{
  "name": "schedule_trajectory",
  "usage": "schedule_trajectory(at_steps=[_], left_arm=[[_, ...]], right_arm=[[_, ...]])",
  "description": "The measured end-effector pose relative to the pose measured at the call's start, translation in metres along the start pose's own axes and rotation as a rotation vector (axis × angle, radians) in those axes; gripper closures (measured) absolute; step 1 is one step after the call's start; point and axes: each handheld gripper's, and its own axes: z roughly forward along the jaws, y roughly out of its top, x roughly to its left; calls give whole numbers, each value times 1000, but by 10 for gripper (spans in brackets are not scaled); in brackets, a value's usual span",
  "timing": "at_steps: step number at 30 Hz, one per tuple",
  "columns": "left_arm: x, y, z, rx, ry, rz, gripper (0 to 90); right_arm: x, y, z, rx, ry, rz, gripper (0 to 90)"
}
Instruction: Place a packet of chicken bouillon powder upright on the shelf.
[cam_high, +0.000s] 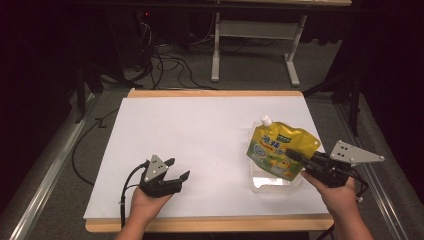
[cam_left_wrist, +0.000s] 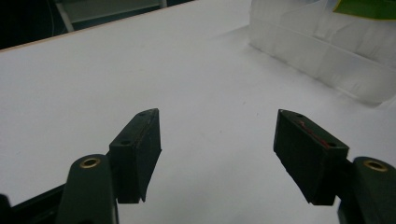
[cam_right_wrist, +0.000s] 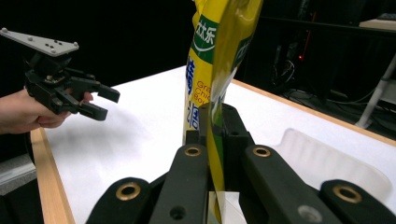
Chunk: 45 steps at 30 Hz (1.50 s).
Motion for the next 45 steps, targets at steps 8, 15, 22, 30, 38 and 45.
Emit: schedule_trajectory(at_steps=[8, 15, 22, 30, 38, 45], left_arm=[[0, 0, 1, 3, 0, 0, 327], [1, 0, 0, 5, -2, -3, 326], [1, 0, 0, 6, -4, -4, 325], [1, 0, 0, 6, -2, -4, 325], [1, 0, -1, 5, -4, -5, 325], [1, 0, -1, 5, -4, -6, 325]], right_arm=[[-4, -2, -11, -2, -12, 1, 900], [-6, -2, -15, -6, -16, -5, 900], [-8, -4, -17, -1, -20, -5, 900], [-7, -6, -16, 10, -9, -6, 900], [-4, -9, -12, 26, -7, 3, 900], [-3, -12, -9, 43, -18, 11, 900]])
